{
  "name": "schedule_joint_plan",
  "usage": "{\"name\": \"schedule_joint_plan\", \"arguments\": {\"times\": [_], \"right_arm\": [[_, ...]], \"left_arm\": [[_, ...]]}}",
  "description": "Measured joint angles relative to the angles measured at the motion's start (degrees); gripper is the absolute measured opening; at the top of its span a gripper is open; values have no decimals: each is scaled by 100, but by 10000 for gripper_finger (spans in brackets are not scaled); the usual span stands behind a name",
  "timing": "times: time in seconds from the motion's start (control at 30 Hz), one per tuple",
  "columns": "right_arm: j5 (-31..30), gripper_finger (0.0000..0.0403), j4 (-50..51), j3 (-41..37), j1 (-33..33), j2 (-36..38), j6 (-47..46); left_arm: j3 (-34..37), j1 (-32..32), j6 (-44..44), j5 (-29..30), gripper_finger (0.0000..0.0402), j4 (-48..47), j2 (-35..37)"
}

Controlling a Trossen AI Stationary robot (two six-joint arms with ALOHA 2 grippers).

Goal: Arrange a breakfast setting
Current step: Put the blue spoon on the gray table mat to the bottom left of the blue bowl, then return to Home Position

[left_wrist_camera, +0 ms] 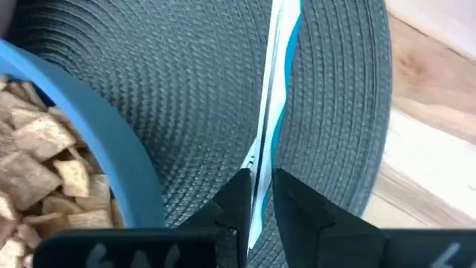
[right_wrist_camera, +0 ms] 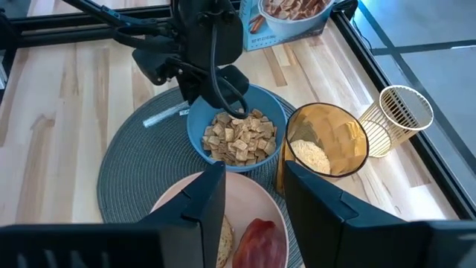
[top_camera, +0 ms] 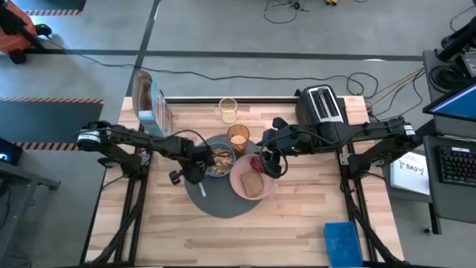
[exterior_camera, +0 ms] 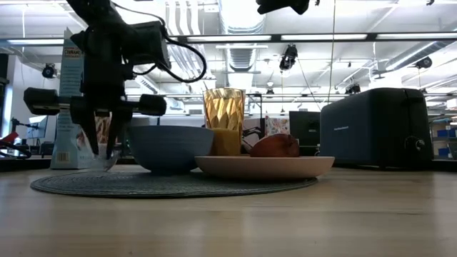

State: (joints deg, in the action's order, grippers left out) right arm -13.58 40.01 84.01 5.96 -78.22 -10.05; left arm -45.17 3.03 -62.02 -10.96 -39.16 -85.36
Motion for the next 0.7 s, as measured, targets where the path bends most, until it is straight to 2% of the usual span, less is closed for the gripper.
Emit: {"name": "schedule_joint_plan", "arguments": {"times": [0.2, 0.53, 0.7], "right_arm": [[0, 126, 0, 0, 0, 0, -2], [2, 130, -1, 0, 0, 0, -2], [2, 123, 0, 0, 0, 0, 0]], "left_arm": [[2, 0, -24, 348, 41, -349, 37], [2, -39, 44, 188, 42, -390, 113], [57, -124, 344, 176, 42, -440, 495]]}}
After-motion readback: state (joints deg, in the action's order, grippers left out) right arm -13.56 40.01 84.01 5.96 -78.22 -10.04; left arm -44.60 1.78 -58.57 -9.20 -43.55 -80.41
